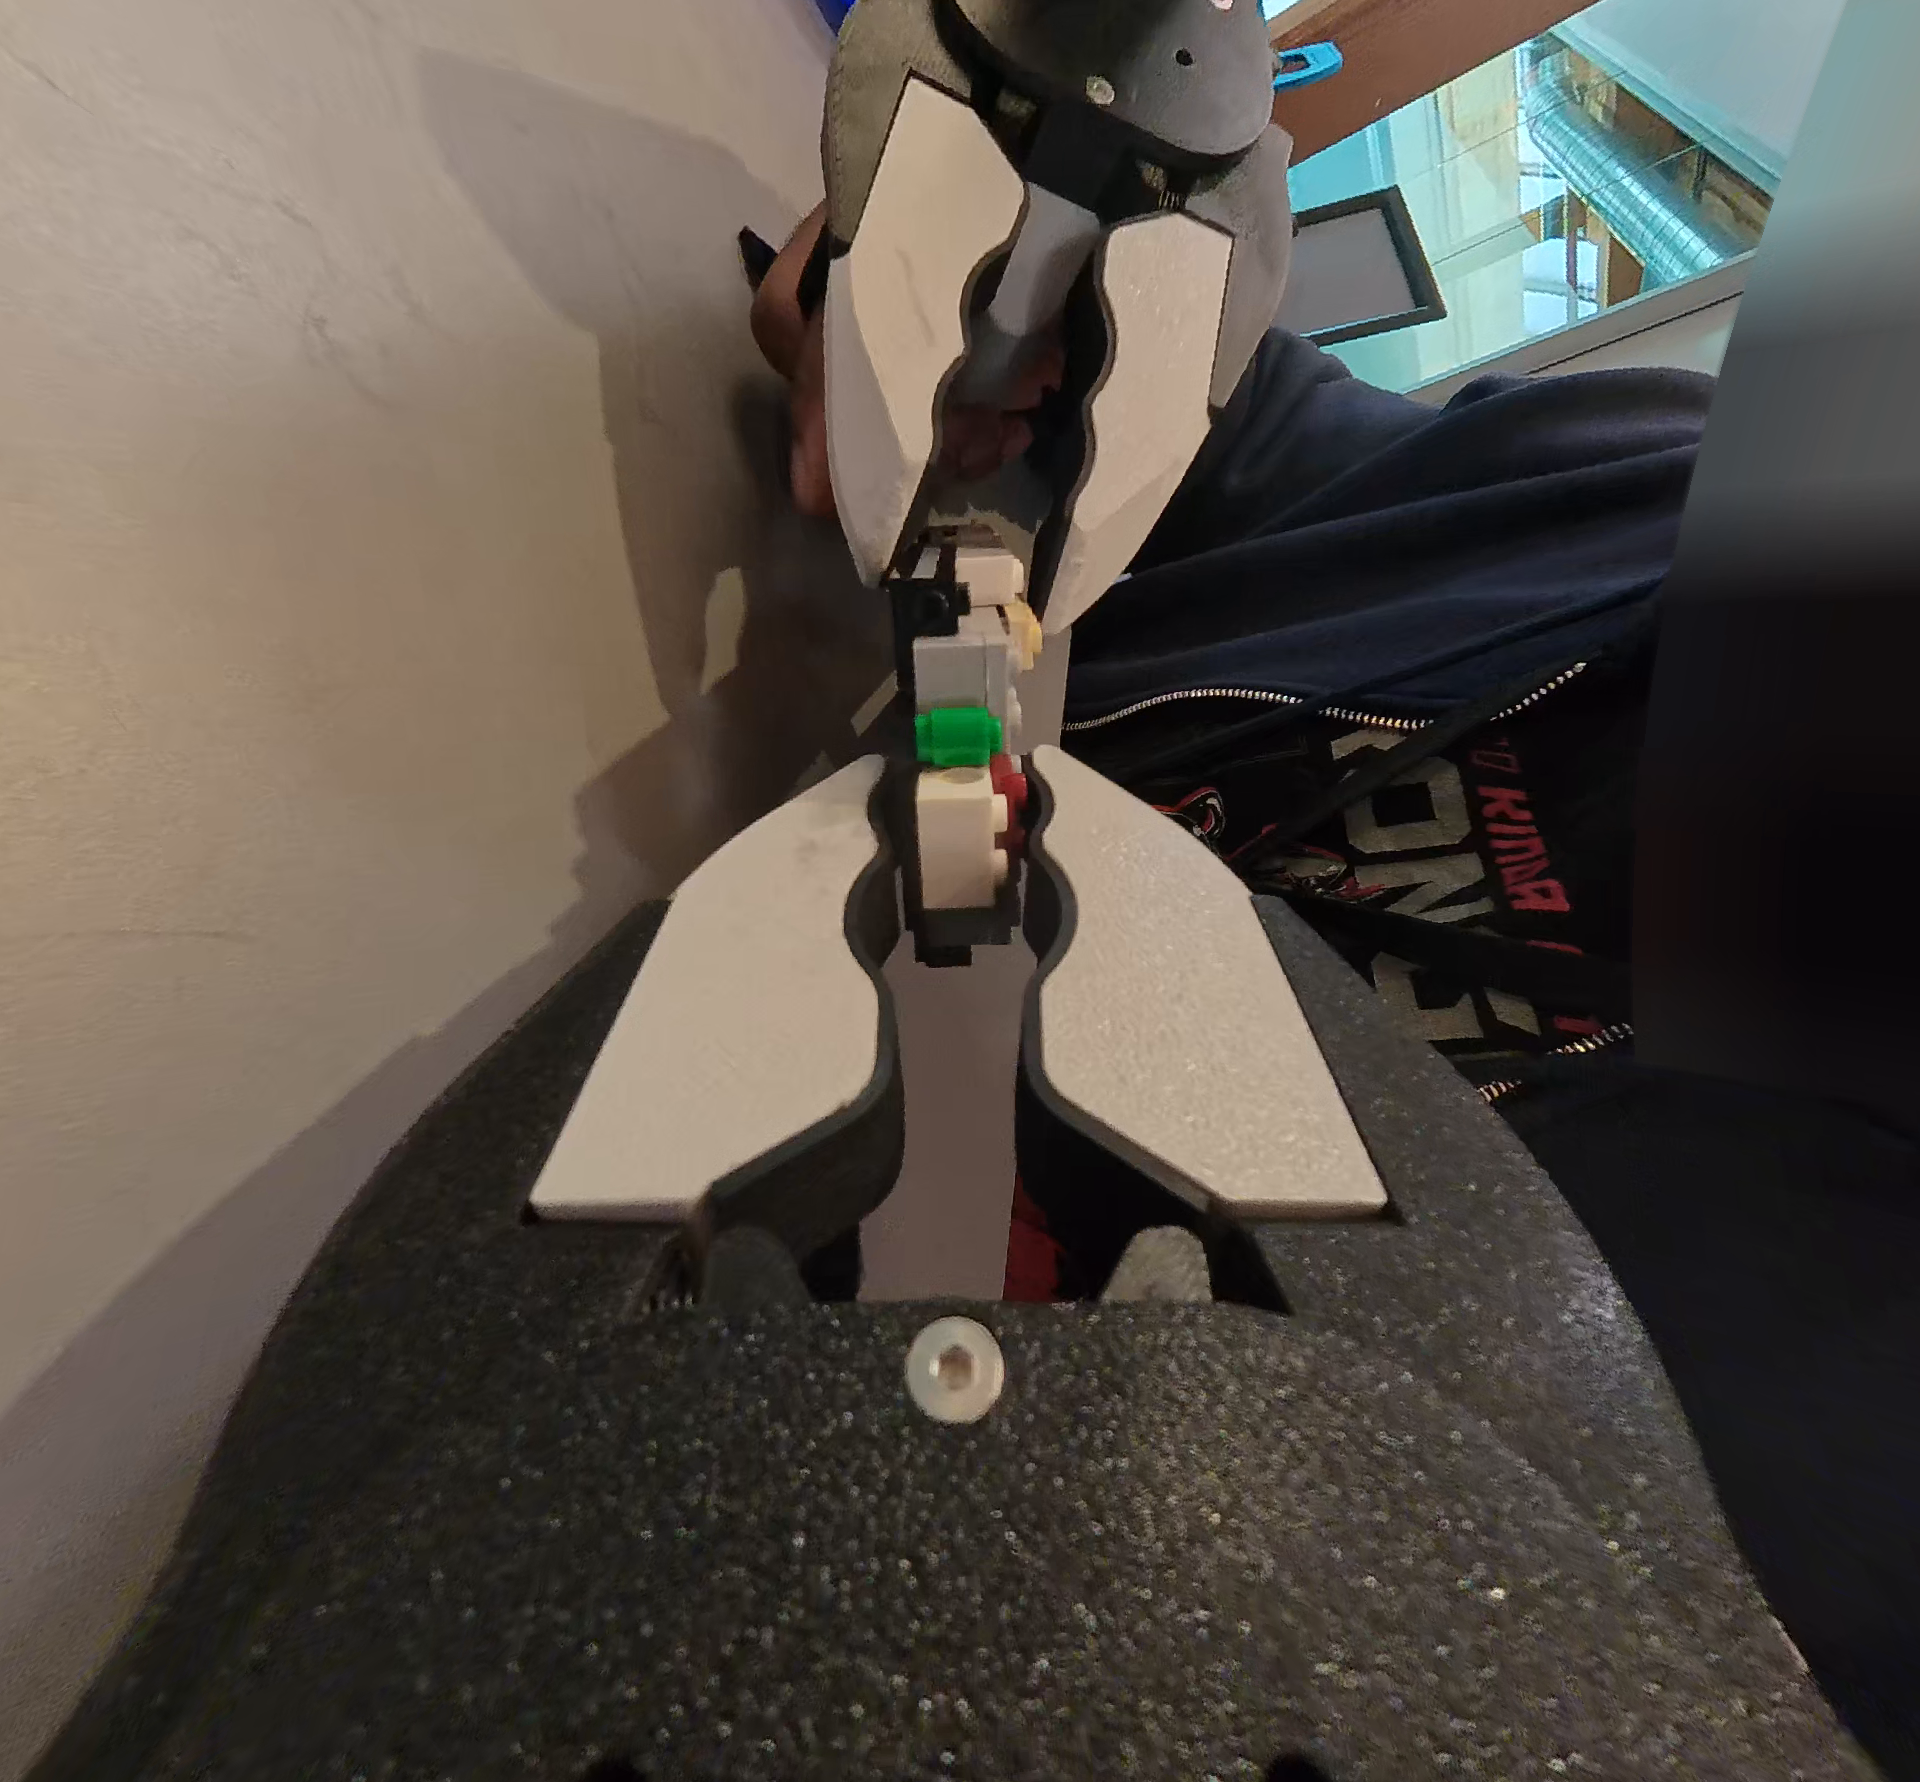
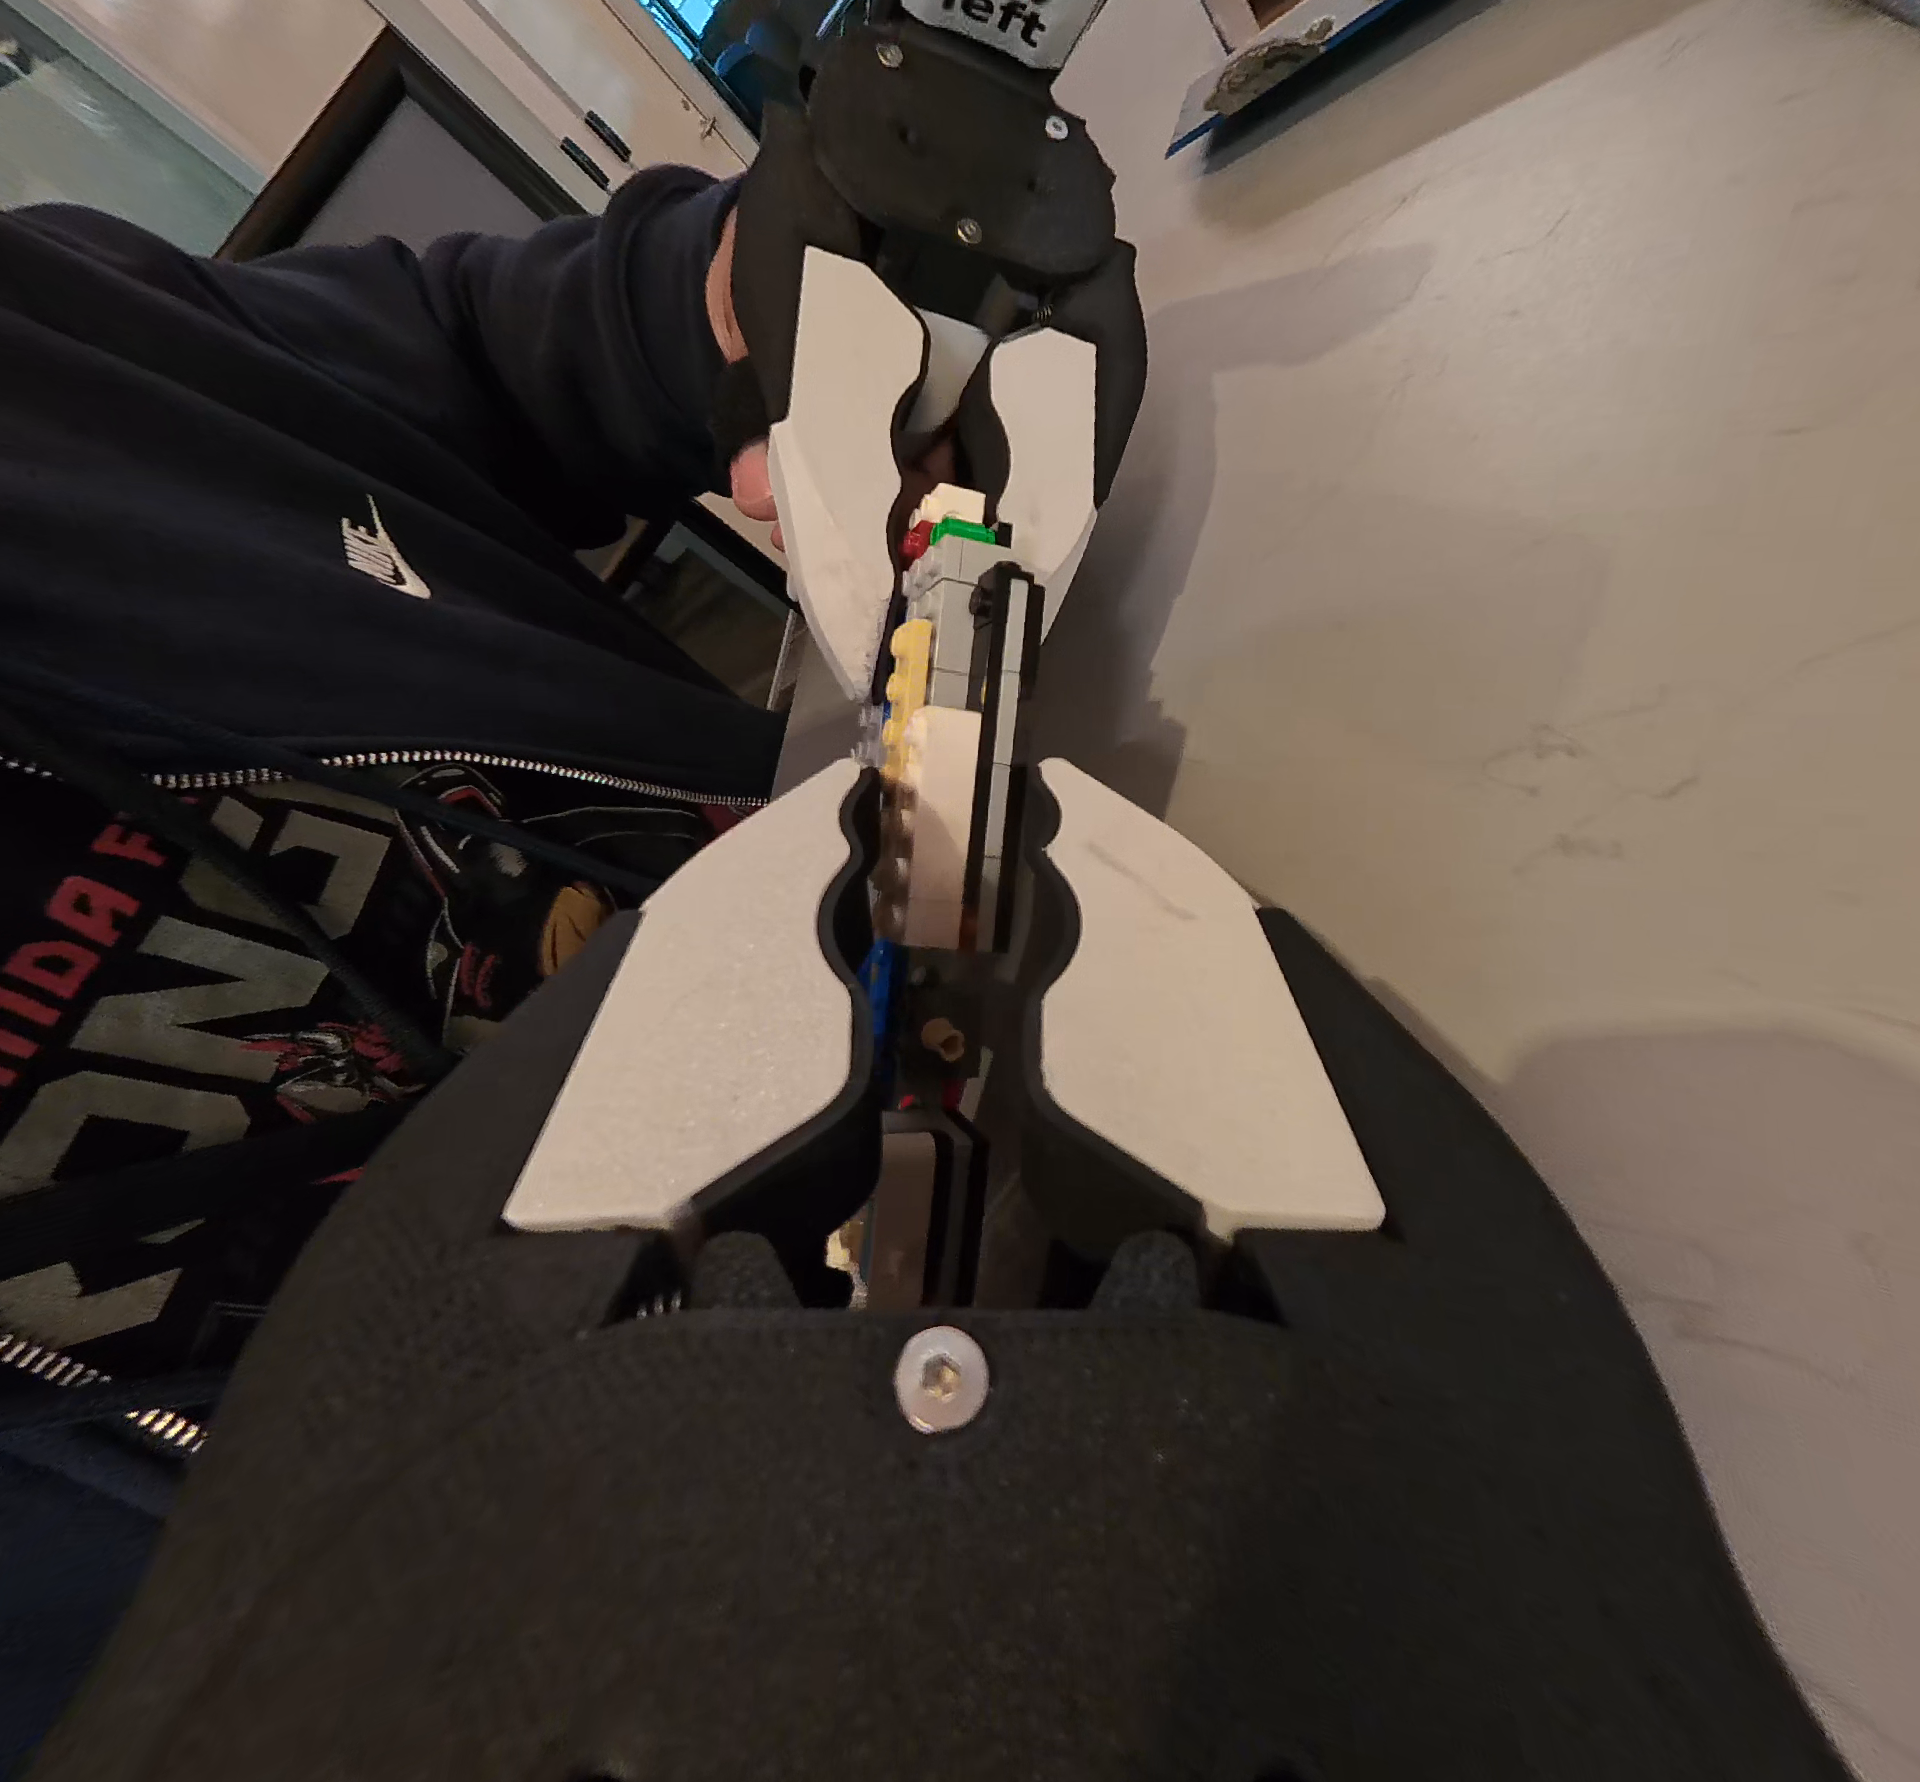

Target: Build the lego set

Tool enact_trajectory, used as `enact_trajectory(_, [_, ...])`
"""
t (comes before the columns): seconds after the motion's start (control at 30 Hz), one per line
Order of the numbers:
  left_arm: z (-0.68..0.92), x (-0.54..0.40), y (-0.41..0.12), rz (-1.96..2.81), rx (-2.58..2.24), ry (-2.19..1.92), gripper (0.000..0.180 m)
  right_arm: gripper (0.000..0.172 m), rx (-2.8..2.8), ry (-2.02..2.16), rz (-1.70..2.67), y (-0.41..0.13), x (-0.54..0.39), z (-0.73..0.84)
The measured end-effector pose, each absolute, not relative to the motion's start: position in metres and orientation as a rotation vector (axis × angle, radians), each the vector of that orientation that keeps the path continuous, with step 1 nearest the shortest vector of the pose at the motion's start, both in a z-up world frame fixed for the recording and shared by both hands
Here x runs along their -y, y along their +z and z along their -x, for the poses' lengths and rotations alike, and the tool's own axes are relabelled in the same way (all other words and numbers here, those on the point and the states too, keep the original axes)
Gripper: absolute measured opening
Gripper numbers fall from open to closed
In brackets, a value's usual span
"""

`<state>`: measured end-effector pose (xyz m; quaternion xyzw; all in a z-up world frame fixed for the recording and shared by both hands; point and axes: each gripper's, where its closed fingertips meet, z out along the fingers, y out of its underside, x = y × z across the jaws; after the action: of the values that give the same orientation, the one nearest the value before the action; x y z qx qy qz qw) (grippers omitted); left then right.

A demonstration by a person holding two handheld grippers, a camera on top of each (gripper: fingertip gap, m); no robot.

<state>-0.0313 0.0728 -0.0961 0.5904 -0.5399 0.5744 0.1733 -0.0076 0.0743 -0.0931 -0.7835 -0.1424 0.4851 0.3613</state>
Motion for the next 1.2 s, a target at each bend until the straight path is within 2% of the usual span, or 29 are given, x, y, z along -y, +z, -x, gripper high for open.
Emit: enact_trajectory(1.2, [0.0342,-0.0667,-0.0897,-1.597,1.552,1.665,0.02,0.025,0.447,1.186,2.05,-0.089,-0.0677,0.0104])
